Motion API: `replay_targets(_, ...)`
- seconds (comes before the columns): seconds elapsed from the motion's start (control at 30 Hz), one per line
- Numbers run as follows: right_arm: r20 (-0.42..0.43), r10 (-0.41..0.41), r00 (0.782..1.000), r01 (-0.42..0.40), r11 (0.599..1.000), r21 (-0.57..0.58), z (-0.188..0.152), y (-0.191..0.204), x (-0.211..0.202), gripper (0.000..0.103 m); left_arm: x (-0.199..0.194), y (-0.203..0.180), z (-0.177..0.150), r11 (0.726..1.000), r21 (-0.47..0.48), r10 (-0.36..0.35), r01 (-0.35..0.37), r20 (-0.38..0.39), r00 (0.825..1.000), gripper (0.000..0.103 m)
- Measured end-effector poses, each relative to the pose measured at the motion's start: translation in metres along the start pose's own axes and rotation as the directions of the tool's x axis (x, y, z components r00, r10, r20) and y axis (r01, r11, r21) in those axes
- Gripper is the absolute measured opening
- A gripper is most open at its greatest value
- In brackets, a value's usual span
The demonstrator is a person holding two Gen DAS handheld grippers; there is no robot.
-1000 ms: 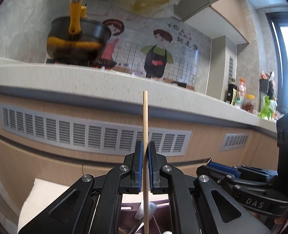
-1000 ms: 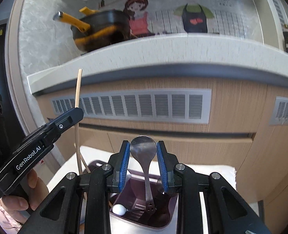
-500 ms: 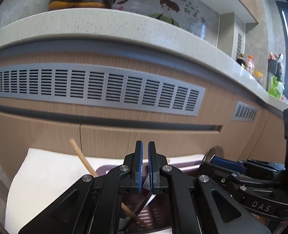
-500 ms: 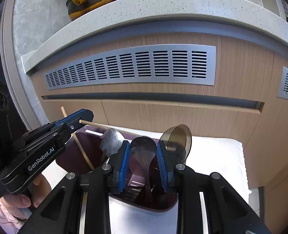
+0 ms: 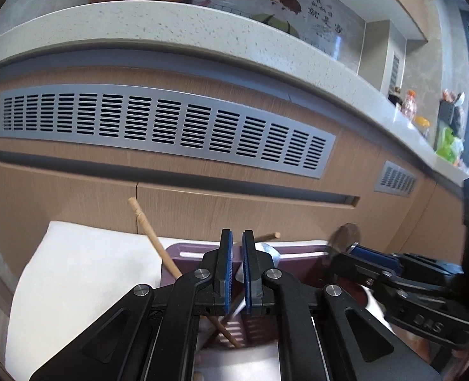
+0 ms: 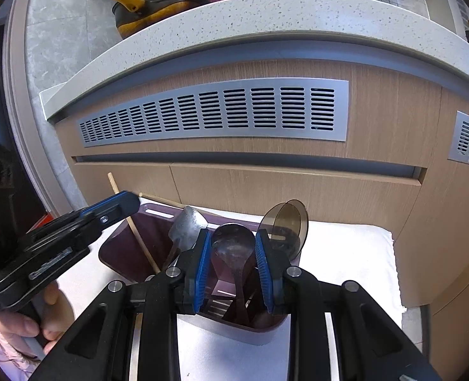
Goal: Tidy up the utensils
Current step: 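Lower the smiley spoon and chopstick into the maroon caddy and open both tools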
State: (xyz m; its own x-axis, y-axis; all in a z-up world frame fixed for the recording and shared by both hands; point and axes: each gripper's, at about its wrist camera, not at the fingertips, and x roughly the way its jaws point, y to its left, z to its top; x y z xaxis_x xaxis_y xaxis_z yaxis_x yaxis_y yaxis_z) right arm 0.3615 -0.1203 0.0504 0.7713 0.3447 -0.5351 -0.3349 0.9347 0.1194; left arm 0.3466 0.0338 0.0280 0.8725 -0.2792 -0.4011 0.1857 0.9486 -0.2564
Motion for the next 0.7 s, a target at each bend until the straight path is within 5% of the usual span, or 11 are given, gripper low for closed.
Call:
replay_targets(0.13,0.015,0.005,1.0,-0.005,1.0,0.003,0.004,0.0,-0.005,0.026,-0.011,-0.009,-0.001,0.998,0.049,-0.039,0.038,0.015,0.999,0.012)
replay_targets(0.37,0.033,-0.002,0.999,0.002,1.0,-0.003,0.007,0.0,-0.014,0.026,0.015,-0.021,0.005,0.997,0.074,-0.005,0.008,-0.04,0.999,0.016)
replay_targets(0.5,0.061,-0.014,0.998,0.015,1.0,-0.002,0.016,0.0,-0.025,0.026,0.029,-0.027,0.015,0.995,0.095,0.025,-0.023,-0.027,0.999,0.007)
replay_targets(0.7,0.197,-0.017,0.98,0.023,0.999,-0.031,0.06,0.008,-0.073,0.025,-0.04,-0.037,0.07,0.992,0.118,-0.056,0.046,0.084,0.995,0.004)
